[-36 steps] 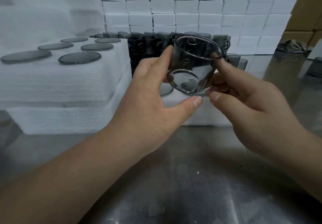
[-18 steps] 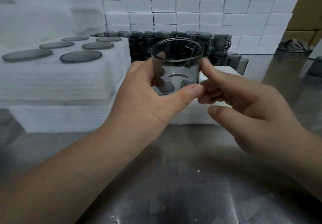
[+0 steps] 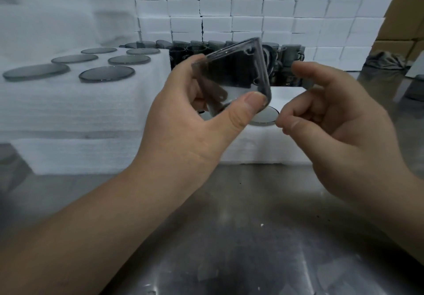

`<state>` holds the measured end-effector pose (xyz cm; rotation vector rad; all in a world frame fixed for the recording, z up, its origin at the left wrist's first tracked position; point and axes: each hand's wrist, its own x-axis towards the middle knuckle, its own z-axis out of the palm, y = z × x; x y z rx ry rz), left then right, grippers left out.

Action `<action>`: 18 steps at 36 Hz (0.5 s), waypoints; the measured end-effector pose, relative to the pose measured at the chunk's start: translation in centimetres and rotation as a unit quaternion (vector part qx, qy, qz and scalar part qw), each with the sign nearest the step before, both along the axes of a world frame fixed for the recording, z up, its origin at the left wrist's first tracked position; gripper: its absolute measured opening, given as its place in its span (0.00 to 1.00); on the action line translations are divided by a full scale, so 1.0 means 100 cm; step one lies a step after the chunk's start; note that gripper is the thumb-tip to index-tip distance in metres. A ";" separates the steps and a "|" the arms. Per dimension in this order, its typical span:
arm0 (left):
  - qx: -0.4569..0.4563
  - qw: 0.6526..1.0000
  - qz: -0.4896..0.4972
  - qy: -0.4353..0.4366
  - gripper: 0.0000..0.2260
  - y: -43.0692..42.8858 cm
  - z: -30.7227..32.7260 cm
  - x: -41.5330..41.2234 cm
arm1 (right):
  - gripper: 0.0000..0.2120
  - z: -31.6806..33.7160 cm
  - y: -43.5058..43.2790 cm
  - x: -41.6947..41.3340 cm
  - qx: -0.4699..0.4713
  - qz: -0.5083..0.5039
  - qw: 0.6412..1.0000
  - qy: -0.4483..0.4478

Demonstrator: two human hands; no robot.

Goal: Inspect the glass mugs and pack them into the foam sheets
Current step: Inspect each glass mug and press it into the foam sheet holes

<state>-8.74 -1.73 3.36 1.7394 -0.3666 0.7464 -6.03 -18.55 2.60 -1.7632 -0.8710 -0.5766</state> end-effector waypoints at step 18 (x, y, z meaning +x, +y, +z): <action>-0.106 0.993 -0.046 -0.018 0.21 0.001 -0.004 0.008 | 0.22 -0.003 0.001 0.001 -0.010 0.024 1.000 0.012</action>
